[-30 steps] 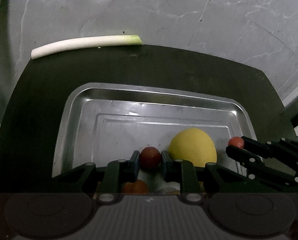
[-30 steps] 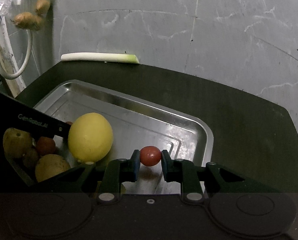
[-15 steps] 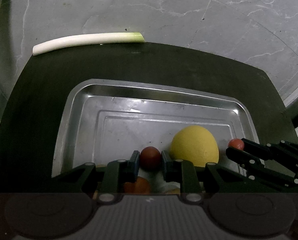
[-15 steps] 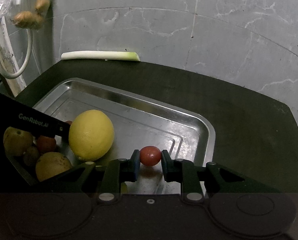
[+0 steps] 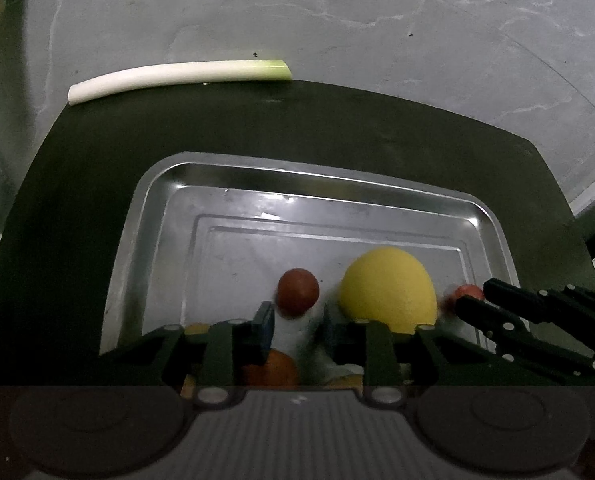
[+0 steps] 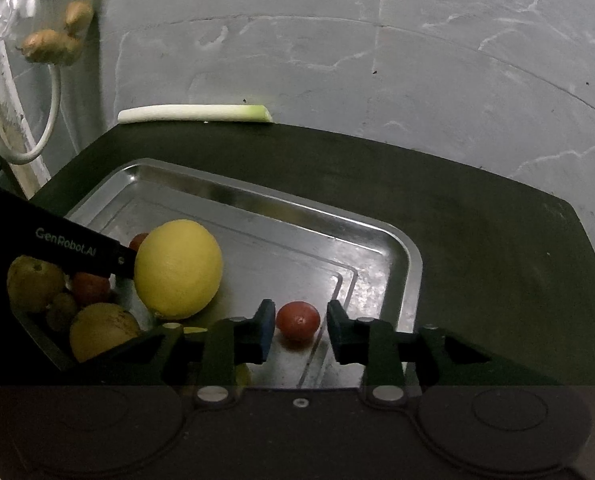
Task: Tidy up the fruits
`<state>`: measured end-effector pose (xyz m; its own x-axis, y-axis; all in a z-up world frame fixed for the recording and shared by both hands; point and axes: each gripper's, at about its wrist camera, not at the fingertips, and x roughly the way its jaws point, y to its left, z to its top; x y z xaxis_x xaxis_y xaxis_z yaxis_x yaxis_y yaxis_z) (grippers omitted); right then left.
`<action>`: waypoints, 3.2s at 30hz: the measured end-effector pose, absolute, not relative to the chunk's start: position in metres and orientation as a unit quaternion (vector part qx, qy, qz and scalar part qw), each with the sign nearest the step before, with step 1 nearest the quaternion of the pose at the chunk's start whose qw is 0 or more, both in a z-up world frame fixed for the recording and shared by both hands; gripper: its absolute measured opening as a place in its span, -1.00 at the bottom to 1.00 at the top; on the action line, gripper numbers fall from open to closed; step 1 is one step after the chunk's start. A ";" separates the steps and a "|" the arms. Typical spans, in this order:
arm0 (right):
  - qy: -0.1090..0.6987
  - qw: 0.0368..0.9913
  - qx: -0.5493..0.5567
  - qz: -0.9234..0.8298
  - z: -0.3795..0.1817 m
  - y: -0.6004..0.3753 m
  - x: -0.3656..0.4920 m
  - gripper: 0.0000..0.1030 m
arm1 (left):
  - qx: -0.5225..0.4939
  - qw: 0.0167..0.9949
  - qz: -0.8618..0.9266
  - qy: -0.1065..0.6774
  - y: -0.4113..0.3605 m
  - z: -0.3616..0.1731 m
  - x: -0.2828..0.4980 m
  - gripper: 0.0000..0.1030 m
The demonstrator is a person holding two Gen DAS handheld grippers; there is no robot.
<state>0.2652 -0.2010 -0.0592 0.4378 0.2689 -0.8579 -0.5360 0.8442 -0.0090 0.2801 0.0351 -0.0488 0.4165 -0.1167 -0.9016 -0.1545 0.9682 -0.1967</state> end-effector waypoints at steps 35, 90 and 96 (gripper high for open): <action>0.375 0.915 -0.055 0.139 0.038 -0.221 0.179 0.98 | -0.106 0.905 0.034 0.411 0.066 0.028 0.193 0.99; 0.389 0.890 -0.052 0.234 0.059 -0.272 0.068 0.98 | -0.117 0.923 0.121 0.347 0.030 0.056 0.020 0.99; 0.403 0.889 -0.047 0.215 0.057 -0.259 0.058 0.98 | -0.102 0.921 0.087 0.366 0.035 0.047 0.021 0.99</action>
<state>0.0577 -0.2591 0.0568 0.5839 0.3435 -0.7356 -0.4190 0.9036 0.0895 0.0212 0.0346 0.0470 0.7166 0.0862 -0.6921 -0.2359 0.9638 -0.1243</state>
